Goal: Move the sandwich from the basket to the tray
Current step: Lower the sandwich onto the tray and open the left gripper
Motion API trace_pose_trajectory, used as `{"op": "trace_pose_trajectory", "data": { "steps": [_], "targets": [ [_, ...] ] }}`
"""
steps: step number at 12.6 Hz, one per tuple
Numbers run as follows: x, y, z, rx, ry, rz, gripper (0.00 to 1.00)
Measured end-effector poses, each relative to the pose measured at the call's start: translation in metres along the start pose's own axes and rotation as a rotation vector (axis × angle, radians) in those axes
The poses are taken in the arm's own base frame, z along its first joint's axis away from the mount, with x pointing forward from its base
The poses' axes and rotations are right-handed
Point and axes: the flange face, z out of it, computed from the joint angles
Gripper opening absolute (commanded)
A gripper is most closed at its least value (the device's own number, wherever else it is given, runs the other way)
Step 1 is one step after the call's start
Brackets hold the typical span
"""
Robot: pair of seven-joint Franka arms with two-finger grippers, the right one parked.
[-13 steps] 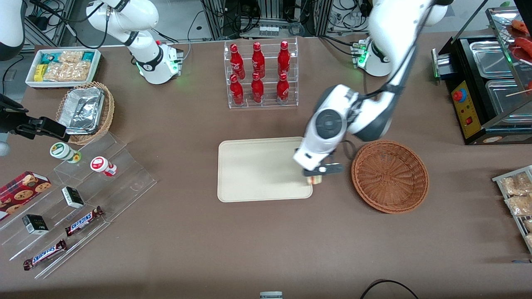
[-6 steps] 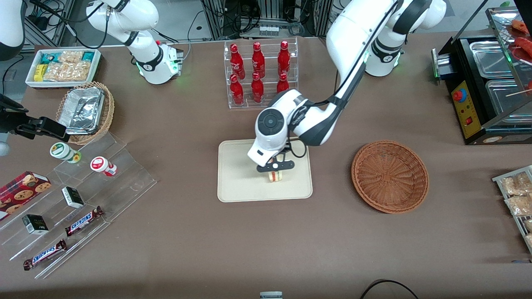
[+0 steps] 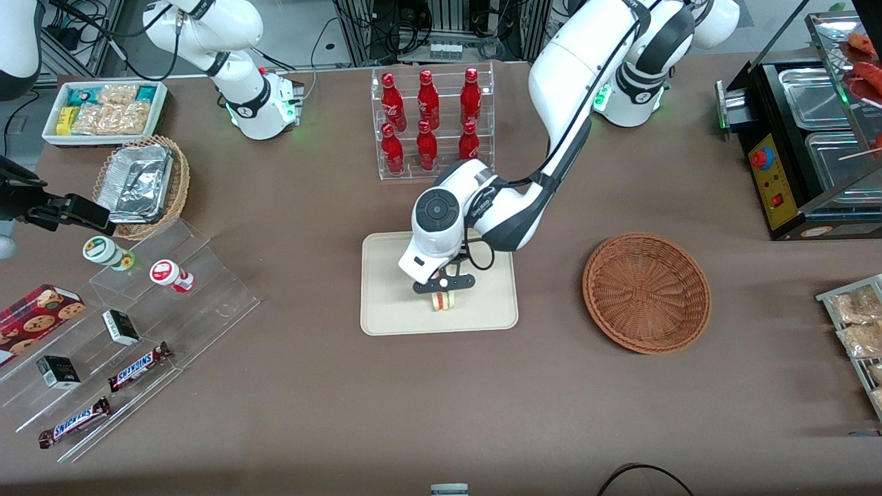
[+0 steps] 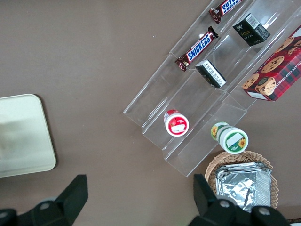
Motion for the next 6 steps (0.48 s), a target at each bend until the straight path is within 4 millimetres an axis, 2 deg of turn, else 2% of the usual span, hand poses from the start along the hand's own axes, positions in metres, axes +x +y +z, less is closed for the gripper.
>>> {"op": "trace_pose_trajectory", "data": {
  "steps": [3, 4, 5, 6],
  "targets": [
    [0.002, 0.001, 0.004, -0.010, 0.007, -0.046, 0.00],
    [0.003, 0.002, 0.007, -0.017, 0.012, -0.057, 0.38],
    [0.003, 0.002, 0.010, -0.018, 0.012, -0.063, 0.99],
    [0.003, 0.002, 0.013, -0.018, 0.012, -0.065, 1.00]
  ]
}}
